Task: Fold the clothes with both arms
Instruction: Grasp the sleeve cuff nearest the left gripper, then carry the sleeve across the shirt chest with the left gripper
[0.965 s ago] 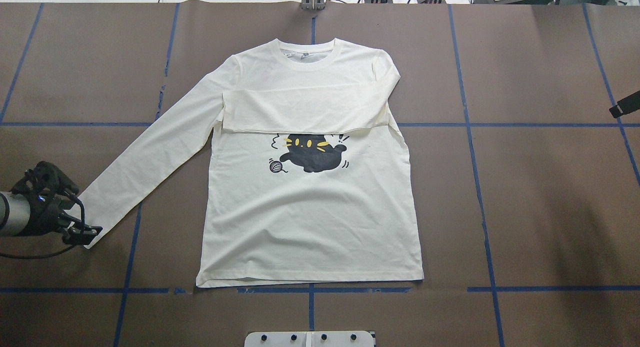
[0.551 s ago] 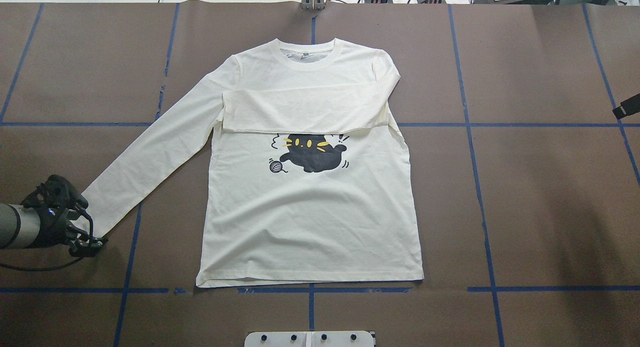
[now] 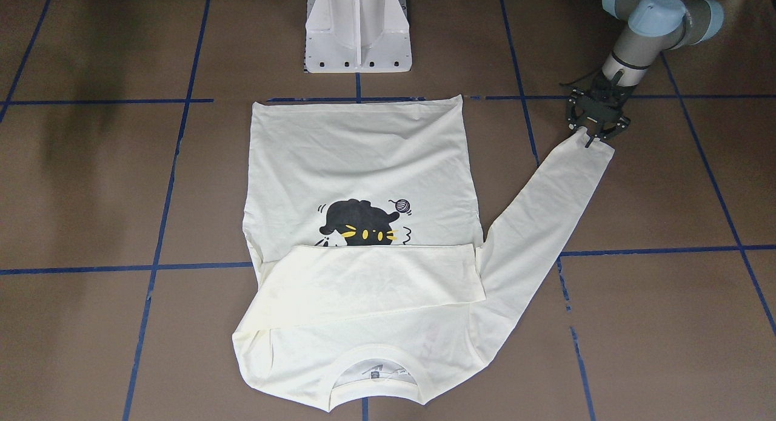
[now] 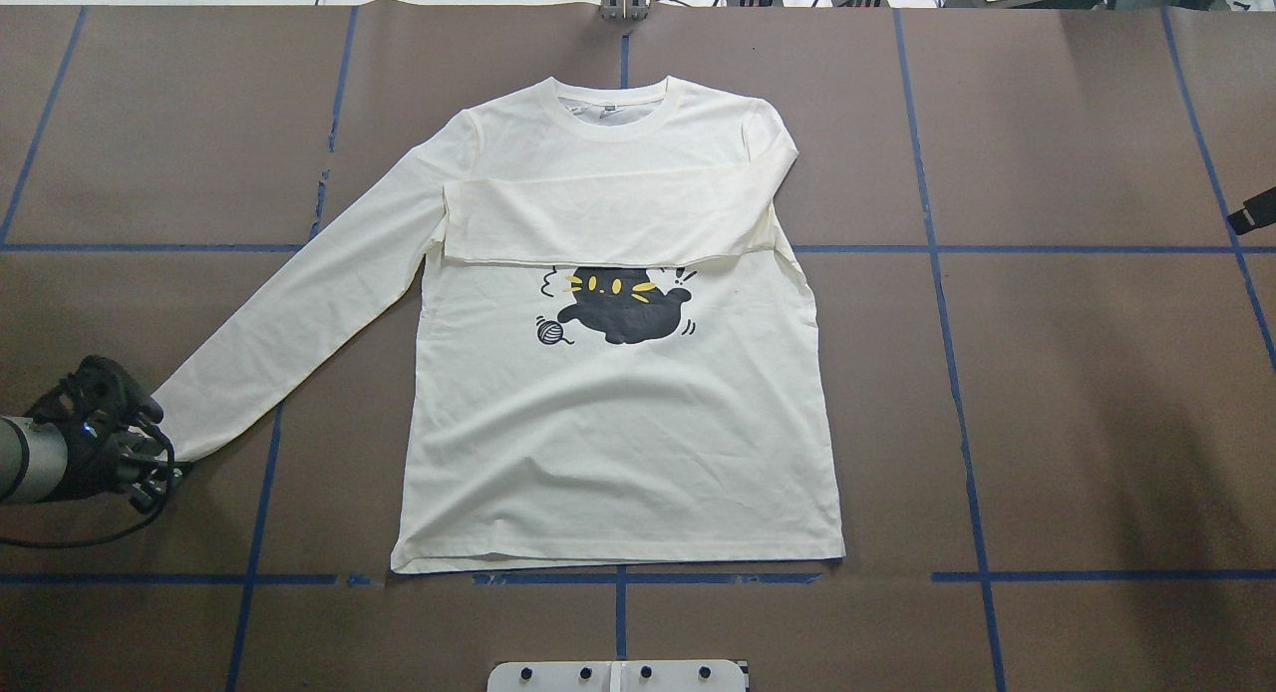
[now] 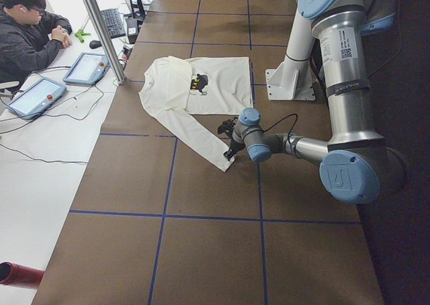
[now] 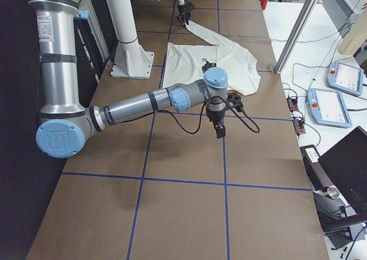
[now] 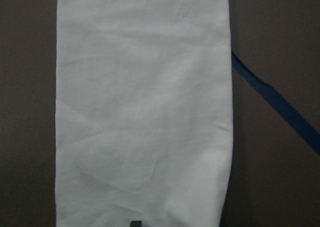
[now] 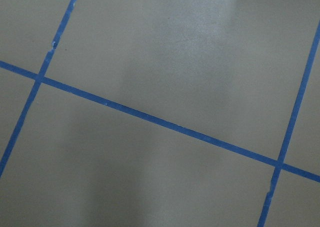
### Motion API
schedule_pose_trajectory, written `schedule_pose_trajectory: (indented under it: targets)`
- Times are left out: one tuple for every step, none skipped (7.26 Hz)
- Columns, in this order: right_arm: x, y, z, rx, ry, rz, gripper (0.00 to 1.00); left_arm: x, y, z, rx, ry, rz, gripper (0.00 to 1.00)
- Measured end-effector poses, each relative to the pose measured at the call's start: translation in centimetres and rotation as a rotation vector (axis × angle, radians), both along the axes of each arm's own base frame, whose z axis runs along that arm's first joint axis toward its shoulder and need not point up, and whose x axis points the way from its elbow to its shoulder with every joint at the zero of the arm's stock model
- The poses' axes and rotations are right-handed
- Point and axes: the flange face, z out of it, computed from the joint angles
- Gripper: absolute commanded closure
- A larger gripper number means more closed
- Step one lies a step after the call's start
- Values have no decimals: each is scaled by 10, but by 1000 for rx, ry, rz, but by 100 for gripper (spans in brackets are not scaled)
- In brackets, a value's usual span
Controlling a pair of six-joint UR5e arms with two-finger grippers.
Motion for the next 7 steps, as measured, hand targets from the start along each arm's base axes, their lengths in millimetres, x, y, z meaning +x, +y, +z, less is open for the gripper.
schedule_pose_trajectory:
  targets:
    - [0, 0, 0, 0, 0, 1, 0, -3, 1, -8, 7, 11, -2, 100]
    - [0, -1, -1, 1, 0, 1, 0, -10, 3, -17, 16, 23, -6, 100]
    - [0, -1, -1, 2, 0, 1, 0, -17, 3, -27, 31, 31, -21, 100]
    - [0, -1, -1, 3, 0, 1, 0, -22, -2, -35, 65, 29, -61, 100]
    - [0, -1, -1, 2, 1, 1, 0, -26, -12, -43, 104, 24, -111, 100]
    - [0, -1, 0, 2, 2, 1, 0, -27, -28, -55, 131, 29, -157, 100]
    - [0, -2, 0, 1, 2, 2, 0, -21, -54, -78, 149, 32, -201, 100]
